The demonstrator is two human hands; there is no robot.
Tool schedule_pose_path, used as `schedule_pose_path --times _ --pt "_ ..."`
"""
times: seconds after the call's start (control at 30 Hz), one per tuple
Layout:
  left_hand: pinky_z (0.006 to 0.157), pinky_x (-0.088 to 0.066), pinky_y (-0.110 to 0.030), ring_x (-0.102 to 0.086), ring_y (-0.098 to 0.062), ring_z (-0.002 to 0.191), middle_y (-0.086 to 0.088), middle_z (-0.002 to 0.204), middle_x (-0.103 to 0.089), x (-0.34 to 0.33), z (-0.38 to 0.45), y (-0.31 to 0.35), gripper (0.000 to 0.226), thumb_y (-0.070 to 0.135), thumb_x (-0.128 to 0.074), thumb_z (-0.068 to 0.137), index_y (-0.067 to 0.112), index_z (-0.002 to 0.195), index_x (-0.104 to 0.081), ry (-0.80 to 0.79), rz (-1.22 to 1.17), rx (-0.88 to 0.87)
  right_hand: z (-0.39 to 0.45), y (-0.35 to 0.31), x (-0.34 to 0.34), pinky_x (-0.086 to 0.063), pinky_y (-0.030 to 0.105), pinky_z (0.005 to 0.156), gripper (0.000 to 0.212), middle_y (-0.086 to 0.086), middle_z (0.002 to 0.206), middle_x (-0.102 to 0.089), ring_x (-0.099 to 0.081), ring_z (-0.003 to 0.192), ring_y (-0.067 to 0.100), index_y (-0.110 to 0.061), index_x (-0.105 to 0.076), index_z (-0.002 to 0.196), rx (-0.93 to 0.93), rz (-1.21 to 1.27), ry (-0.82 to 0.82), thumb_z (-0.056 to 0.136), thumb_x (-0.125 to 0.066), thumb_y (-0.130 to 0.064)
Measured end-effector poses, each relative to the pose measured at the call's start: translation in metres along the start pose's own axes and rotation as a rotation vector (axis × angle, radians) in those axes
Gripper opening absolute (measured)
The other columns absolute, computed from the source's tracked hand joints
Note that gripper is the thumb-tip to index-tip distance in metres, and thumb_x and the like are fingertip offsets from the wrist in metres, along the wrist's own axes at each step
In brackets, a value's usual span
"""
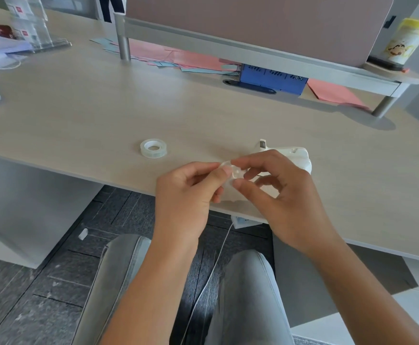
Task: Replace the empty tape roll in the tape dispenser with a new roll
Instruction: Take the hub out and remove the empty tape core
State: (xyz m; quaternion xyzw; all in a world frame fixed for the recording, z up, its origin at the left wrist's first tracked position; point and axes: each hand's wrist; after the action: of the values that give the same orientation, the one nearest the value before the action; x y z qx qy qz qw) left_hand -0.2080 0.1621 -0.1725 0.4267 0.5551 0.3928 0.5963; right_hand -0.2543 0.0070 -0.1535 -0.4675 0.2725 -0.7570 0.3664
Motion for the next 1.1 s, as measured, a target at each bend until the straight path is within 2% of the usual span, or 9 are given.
schedule_pose_path --times 0.1,0.23,0.37,0.47,0.57,0.73,0.97,1.03,1.1 --pt "0.057 -0.053 -0.03 -0.058 -0.013 0.052 0.004 0.056 -0.07 0.003 0.006 -0.004 0.013 0.012 -0.082 0.086 0.024 0.082 -0.082 0.042 0.19 -0.081 0.006 0.007 -0.005 -0.057 0.026 0.084 0.018 -0.009 0.106 -0.071 -0.07 0.1 0.012 -0.017 -0.072 0.113 0.049 -0.117 -0.02 0.095 -0.076 -0.017" --pt "0.076 -0.06 -0.034 -0.074 -0.017 0.072 -0.002 0.083 -0.081 0.007 0.015 -0.004 0.02 0.018 -0.078 0.089 0.019 0.109 -0.08 0.128 0.523 -0.2 0.012 0.011 -0.019 -0.055 0.016 0.08 0.011 -0.013 0.099 -0.074 -0.07 0.094 0.004 -0.018 -0.069 0.109 -0.09 -0.046 -0.007 0.099 -0.071 -0.016" --pt "0.076 -0.06 -0.038 -0.075 -0.019 0.079 0.002 0.085 -0.081 0.01 0.025 0.0 0.01 0.024 -0.075 0.09 0.018 0.095 -0.081 0.19 0.796 -0.282 0.026 0.015 -0.028 -0.05 0.008 0.065 0.006 -0.011 0.092 -0.074 -0.067 0.073 -0.001 -0.021 -0.07 0.103 -0.266 0.024 0.128 0.098 -0.071 -0.021" --pt "0.073 -0.059 -0.046 -0.072 -0.023 0.083 0.003 0.084 -0.079 0.016 0.033 -0.003 0.019 0.034 -0.068 0.094 0.019 0.09 -0.079 0.166 0.976 -0.318 0.036 0.016 -0.033 -0.049 0.007 0.065 0.005 -0.012 0.088 -0.073 -0.065 0.069 -0.003 -0.021 -0.072 0.101 -0.299 0.037 0.184 0.096 -0.074 -0.022" --pt "0.081 -0.056 -0.048 -0.066 -0.03 0.101 -0.005 0.1 -0.076 0.024 0.038 -0.001 0.018 0.024 -0.061 0.098 0.015 0.1 -0.077 0.212 1.041 -0.381 0.039 0.017 -0.039 -0.05 0.015 0.07 0.006 -0.01 0.088 -0.074 -0.069 0.076 0.009 -0.02 -0.072 0.1 -0.321 0.071 0.188 0.095 -0.074 -0.022" --pt "0.092 -0.044 -0.048 -0.051 -0.037 0.122 -0.012 0.129 -0.061 0.046 0.055 0.008 0.035 0.006 -0.063 0.092 0.016 0.125 -0.071 0.361 1.244 -0.38 0.035 0.02 -0.043 -0.049 0.011 0.067 0.005 -0.011 0.087 -0.074 -0.065 0.07 0.001 -0.025 -0.072 0.098 -0.323 0.065 0.197 0.094 -0.076 -0.026" --pt "0.098 -0.039 -0.046 -0.053 -0.035 0.125 -0.01 0.13 -0.065 0.052 0.069 0.005 0.027 0.014 -0.062 0.097 0.02 0.12 -0.075 0.335 1.314 -0.276 0.031 0.021 -0.039 -0.055 0.024 0.074 0.005 -0.004 0.089 -0.076 -0.07 0.078 0.014 -0.026 -0.072 0.097 -0.337 0.144 0.205 0.094 -0.077 -0.026" --pt "0.098 -0.042 -0.044 -0.056 -0.033 0.122 -0.008 0.126 -0.068 0.049 0.069 0.001 0.023 0.017 -0.065 0.097 0.019 0.117 -0.076 0.319 1.231 -0.338 0.03 0.02 -0.038 -0.055 0.023 0.074 0.005 -0.006 0.087 -0.075 -0.07 0.077 0.011 -0.026 -0.073 0.097 -0.334 0.163 0.215 0.095 -0.077 -0.026" --pt "0.098 -0.044 -0.031 -0.06 -0.027 0.119 -0.005 0.121 -0.07 0.042 0.066 -0.001 0.018 0.019 -0.069 0.097 0.017 0.112 -0.077 0.256 0.995 -0.409 0.027 0.018 -0.036 -0.053 0.019 0.07 0.004 -0.006 0.084 -0.076 -0.069 0.074 0.006 -0.028 -0.073 0.096 -0.329 0.2 0.244 0.095 -0.076 -0.026"
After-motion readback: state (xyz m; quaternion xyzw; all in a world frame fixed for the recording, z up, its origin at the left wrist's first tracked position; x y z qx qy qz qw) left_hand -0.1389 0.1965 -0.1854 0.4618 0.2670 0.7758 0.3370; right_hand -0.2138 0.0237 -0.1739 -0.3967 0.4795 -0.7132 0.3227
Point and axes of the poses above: each hand's wrist, its own z-axis towards the middle knuckle, its own x-axis out of the back of the hand, y = z × x
